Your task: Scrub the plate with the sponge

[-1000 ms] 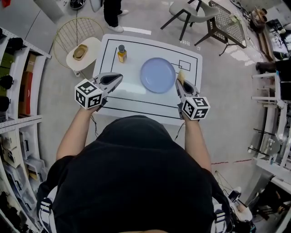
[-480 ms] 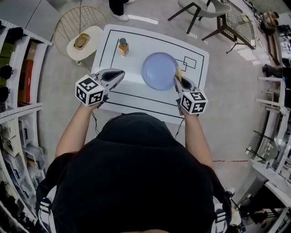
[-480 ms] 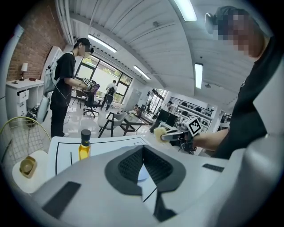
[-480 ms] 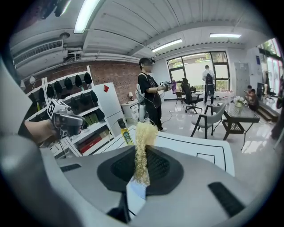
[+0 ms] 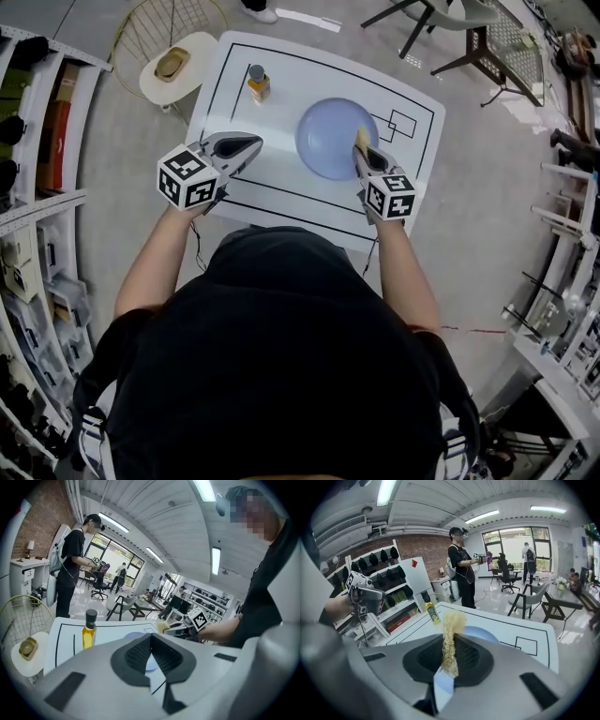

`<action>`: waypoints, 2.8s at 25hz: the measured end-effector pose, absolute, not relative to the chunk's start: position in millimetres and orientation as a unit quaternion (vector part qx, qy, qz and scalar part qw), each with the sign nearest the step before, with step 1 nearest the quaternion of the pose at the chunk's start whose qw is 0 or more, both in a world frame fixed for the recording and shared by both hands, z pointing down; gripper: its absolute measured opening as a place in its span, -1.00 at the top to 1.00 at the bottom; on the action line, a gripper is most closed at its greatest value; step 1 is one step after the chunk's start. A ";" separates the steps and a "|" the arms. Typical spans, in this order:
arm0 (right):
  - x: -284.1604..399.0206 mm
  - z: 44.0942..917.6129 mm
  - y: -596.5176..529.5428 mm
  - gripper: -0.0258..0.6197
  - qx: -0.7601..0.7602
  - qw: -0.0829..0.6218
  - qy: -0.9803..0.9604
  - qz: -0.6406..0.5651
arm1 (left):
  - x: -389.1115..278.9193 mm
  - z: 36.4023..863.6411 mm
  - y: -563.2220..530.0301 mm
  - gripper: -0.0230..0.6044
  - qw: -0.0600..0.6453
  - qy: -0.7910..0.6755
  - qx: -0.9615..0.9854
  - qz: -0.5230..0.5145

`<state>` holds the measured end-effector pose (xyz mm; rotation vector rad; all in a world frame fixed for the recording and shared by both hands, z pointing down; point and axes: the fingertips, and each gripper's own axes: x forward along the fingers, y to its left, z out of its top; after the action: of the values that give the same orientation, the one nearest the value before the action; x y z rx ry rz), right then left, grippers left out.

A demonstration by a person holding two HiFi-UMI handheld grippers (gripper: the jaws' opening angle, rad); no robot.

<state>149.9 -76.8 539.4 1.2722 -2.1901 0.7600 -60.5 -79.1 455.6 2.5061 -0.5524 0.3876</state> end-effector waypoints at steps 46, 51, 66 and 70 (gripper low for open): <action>74.5 696.8 -64.6 0.81 0.277 0.407 -0.816 0.303 | -70.2 517.7 -82.2 0.90 0.344 -0.248 0.893 0.153; 71.9 697.3 -63.7 0.81 0.272 0.413 -0.817 0.296 | -69.8 518.9 -82.5 0.90 0.345 -0.245 0.893 0.153; 47.1 700.7 -81.7 0.81 0.226 0.453 -0.824 0.254 | -75.7 527.1 -83.7 0.90 0.354 -0.256 0.886 0.154; 48.1 699.2 -97.4 0.81 0.230 0.460 -0.823 0.242 | -76.8 528.9 -82.5 0.90 0.358 -0.257 0.884 0.154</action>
<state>48.1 -97.4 699.2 0.5649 -2.0245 0.5958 -76.8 -82.5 528.9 2.2824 -0.6621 0.3978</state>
